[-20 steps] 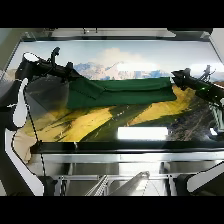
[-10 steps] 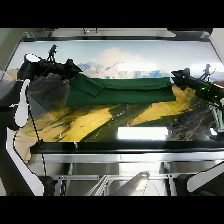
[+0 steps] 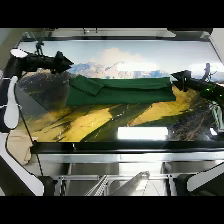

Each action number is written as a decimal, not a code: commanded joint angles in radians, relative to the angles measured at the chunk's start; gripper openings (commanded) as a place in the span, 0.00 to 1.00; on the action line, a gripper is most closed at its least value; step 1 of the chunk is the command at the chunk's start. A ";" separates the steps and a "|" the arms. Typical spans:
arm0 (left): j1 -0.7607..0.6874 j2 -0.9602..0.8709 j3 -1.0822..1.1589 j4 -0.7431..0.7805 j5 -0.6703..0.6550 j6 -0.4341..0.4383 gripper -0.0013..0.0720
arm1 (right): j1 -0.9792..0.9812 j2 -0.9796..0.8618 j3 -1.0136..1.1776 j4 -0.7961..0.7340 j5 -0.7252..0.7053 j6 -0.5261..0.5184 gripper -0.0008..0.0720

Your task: Fold the shirts.

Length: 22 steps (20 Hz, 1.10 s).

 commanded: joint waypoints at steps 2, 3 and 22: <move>0.093 0.119 0.000 -0.001 0.062 -0.001 0.39 | -0.018 0.000 0.071 -0.269 0.014 0.064 0.89; 0.100 0.142 0.000 -0.001 0.050 -0.001 0.39 | -0.016 0.000 0.089 -0.306 -0.013 0.080 0.89; -0.192 0.050 -0.001 0.009 -0.143 0.000 0.39 | 0.051 -0.153 0.189 -0.333 0.097 0.177 0.46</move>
